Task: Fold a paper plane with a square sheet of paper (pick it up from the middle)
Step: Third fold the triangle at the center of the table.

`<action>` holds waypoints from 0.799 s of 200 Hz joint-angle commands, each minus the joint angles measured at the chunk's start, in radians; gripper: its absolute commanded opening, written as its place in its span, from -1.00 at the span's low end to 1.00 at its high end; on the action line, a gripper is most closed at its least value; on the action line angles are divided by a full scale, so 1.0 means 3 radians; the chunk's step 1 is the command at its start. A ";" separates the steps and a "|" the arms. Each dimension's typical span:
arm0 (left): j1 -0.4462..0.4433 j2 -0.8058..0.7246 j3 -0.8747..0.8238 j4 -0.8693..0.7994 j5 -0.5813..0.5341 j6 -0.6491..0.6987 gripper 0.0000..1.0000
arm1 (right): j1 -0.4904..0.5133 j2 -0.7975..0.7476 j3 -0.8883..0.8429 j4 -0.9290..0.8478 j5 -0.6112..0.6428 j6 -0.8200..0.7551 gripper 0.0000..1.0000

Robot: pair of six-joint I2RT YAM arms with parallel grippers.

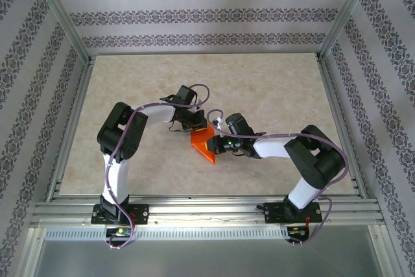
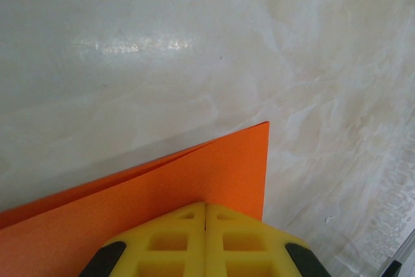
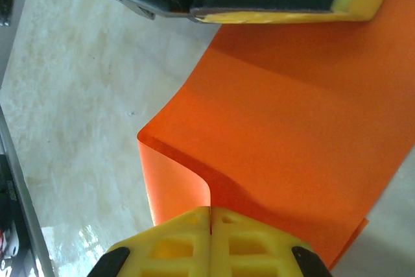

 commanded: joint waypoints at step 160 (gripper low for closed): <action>-0.0019 -0.0122 -0.0179 -0.0133 -0.0084 0.0015 -0.85 | 0.0318 0.0049 0.0296 -0.0686 0.0690 -0.0098 -1.00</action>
